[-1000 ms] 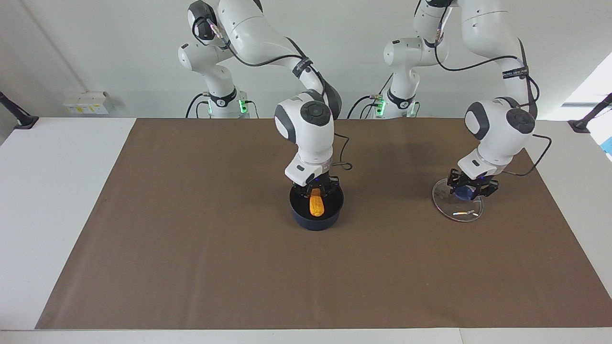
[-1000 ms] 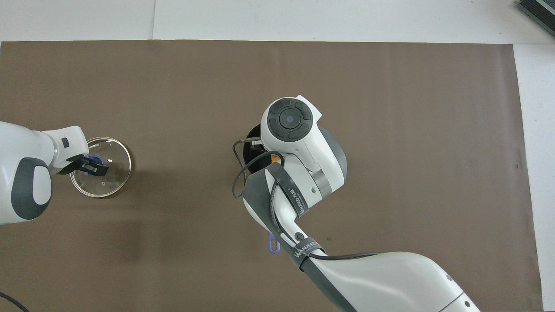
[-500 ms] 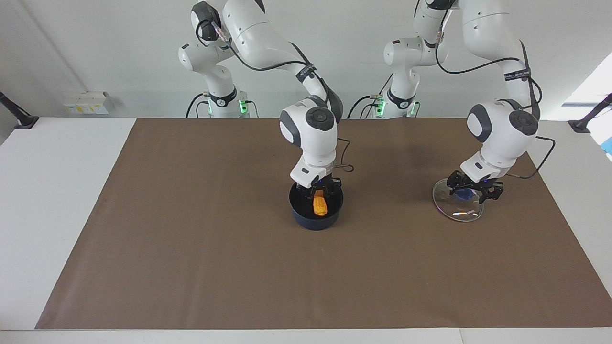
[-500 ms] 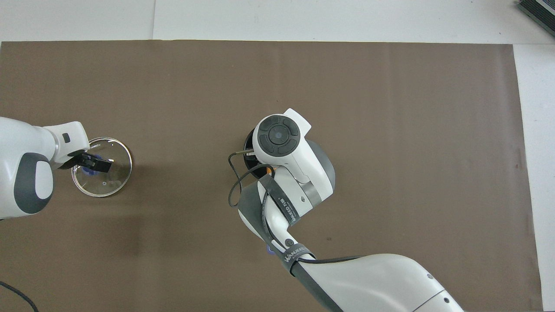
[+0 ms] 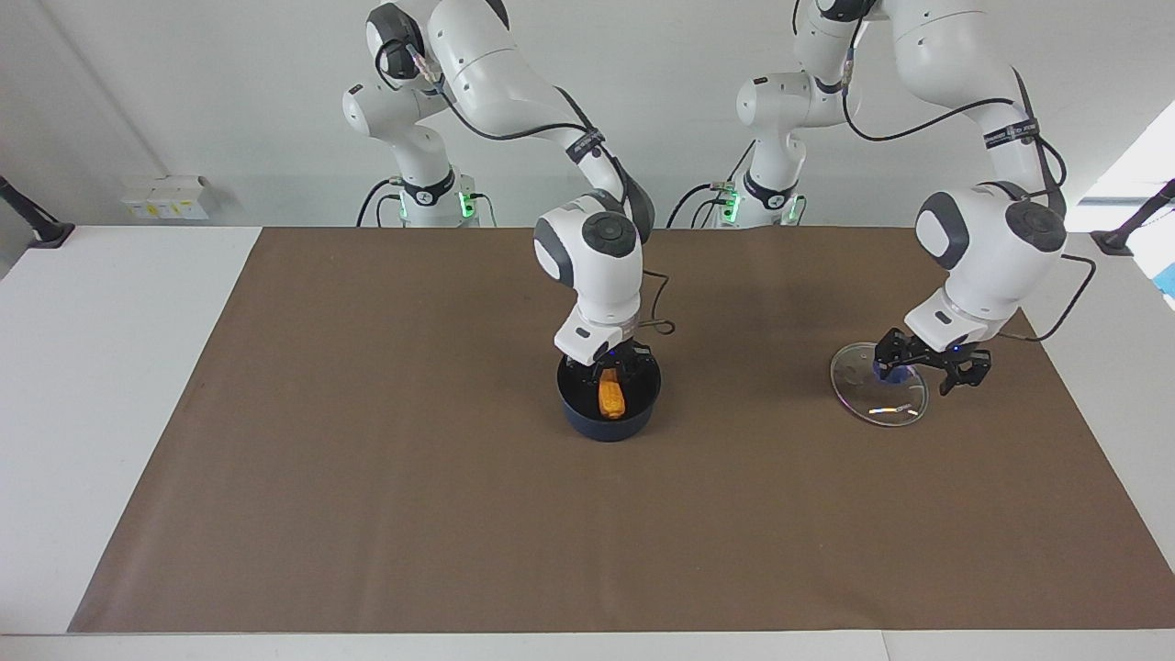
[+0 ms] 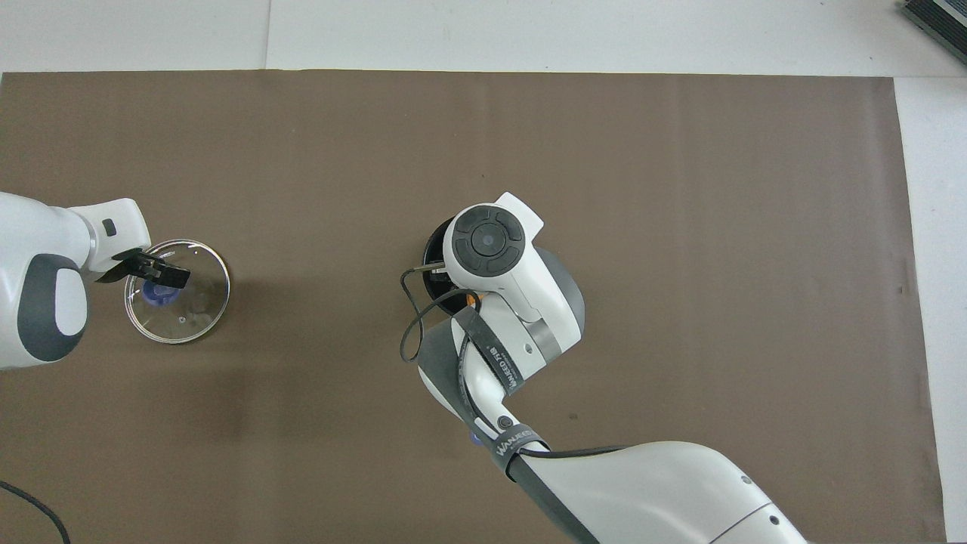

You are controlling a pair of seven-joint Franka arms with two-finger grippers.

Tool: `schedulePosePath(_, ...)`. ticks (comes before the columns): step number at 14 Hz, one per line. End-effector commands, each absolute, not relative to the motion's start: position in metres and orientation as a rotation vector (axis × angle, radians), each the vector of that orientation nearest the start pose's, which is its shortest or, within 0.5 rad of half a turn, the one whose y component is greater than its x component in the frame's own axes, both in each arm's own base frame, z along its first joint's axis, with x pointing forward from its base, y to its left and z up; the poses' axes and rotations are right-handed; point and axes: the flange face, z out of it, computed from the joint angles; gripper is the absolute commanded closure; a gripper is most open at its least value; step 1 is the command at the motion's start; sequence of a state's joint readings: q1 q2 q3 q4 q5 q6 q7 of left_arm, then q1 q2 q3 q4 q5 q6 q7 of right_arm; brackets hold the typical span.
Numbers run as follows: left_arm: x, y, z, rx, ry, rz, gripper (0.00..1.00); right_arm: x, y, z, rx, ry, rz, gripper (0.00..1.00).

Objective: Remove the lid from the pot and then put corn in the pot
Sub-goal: 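Set the lid down with the left gripper while the right gripper lowers the corn, then release the corn into the pot and withdraw the right gripper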

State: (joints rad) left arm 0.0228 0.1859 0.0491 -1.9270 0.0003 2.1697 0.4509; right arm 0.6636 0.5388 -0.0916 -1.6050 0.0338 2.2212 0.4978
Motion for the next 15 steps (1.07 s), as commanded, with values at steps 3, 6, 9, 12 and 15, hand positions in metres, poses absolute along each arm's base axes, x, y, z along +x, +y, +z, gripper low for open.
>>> schedulePosePath(3,0.619,0.029,0.471,-3.095,0.404,-0.043,0.00,0.587,0.382,0.334,-3.095,-0.154,-0.178,0.00)
schedulePosePath(6,0.615,0.006,0.505,-3.117,0.231,0.002,0.00,0.593,0.379,0.368,-3.064,-0.120,-0.215,0.00)
schedulePosePath(9,0.600,-0.017,0.533,-3.130,0.087,-0.012,0.00,0.597,0.354,0.434,-3.029,-0.059,-0.288,0.00)
schedulePosePath(12,0.586,-0.015,0.567,-3.162,0.039,-0.031,0.00,0.604,0.293,0.503,-3.022,0.037,-0.346,0.00)
schedulePosePath(15,0.579,-0.007,0.599,-3.182,0.009,0.012,0.00,0.596,0.238,0.557,-3.037,0.058,-0.330,0.00)
